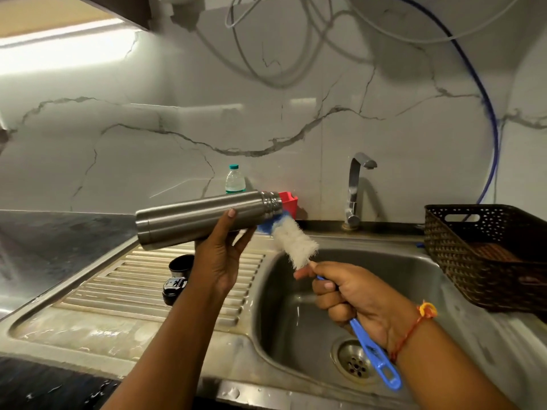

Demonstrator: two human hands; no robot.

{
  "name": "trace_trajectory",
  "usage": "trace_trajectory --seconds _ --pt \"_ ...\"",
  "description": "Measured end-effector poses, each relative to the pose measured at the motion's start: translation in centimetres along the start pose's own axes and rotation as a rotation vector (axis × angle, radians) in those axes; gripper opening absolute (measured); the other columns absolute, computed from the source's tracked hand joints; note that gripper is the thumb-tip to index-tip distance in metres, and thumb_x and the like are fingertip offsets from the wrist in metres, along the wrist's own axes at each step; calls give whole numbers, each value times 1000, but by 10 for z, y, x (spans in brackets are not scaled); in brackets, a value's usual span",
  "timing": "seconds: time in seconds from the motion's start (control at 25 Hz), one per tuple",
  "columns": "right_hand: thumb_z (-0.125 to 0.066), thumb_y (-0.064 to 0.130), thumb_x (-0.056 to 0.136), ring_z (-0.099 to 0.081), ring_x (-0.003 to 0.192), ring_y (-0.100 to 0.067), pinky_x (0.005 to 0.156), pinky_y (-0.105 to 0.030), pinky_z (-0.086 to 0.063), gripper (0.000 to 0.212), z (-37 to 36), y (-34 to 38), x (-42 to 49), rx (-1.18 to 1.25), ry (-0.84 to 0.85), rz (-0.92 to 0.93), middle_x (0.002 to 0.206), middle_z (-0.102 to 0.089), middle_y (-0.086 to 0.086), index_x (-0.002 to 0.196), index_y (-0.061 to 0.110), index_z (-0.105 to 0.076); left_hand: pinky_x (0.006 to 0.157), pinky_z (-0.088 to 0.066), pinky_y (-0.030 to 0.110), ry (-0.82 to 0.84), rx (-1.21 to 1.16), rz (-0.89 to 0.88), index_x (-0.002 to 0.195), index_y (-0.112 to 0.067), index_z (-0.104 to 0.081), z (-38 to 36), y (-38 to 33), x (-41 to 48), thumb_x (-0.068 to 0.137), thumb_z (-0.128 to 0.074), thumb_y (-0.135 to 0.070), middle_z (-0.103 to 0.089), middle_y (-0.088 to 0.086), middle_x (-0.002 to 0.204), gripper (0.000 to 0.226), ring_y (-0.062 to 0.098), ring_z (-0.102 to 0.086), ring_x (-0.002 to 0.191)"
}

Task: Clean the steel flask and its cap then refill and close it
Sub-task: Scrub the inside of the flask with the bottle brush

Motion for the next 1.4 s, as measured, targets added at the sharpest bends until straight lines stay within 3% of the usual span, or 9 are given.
trace_trajectory --seconds 0.12,0.2,0.36,0.56,0.84,1.08,1.28,1.4 --pt "-49 22 101 -20 46 -2 40 -15 -9 27 2 3 -2 23 24 -6 61 -31 3 107 1 -64 83 -62 43 -36 -77 -2 146 -18 -45 12 -10 8 51 -99 -21 -63 14 137 109 30 -66 120" --pt "-48 23 101 -20 46 -2 39 -14 -9 26 -1 1 3 43 25 -9 61 -30 4 104 2 -64 85 -62 44 6 -52 55 146 -15 -45 7 -3 0 37 -105 -26 -66 14 133 124 32 -66 120" --pt "-46 25 102 -18 47 -4 43 -19 -6 27 18 12 11 -11 -74 112 59 -30 4 102 6 -65 82 -61 45 77 -30 145 146 -9 -47 0 7 -7 50 -101 -29 -71 15 123 112 35 -68 116" --pt "-47 29 103 -25 48 -7 43 -22 -16 30 34 25 4 -358 -208 236 58 -37 4 104 7 -68 80 -61 41 36 29 200 132 -9 -57 10 3 -7 86 -73 -30 -74 11 112 53 31 -70 112" --pt "-50 37 100 -37 42 -1 47 -21 -32 28 24 30 -4 -974 -176 357 52 -45 9 89 27 -74 73 -61 34 -58 1 166 135 -10 -54 18 -10 -4 93 -68 -37 -73 10 119 51 25 -75 98" --pt "-50 36 100 -39 44 -1 46 -20 -33 27 21 30 -4 -959 -187 387 61 -49 4 88 28 -74 70 -60 32 -72 83 173 132 -12 -55 19 -6 -6 90 -71 -38 -78 8 101 52 25 -77 93" --pt "-50 36 100 -36 49 -9 44 -24 -30 28 24 26 -3 -884 -110 307 60 -45 4 89 28 -74 81 -61 37 -91 41 134 134 -10 -55 28 -11 0 90 -73 -36 -76 10 107 54 27 -76 97" --pt "-47 35 102 -39 52 -11 48 -26 -33 28 24 29 -1 -928 -212 364 63 -46 0 90 28 -72 84 -61 39 -98 74 129 133 -10 -52 28 -7 0 89 -76 -31 -70 14 122 55 30 -73 105"
Point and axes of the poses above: each hand's wrist, its own x-axis towards the middle knuckle, its own z-axis out of the back of the hand, y = z × x, the point moved 6 cm from there along x, towards the middle knuckle
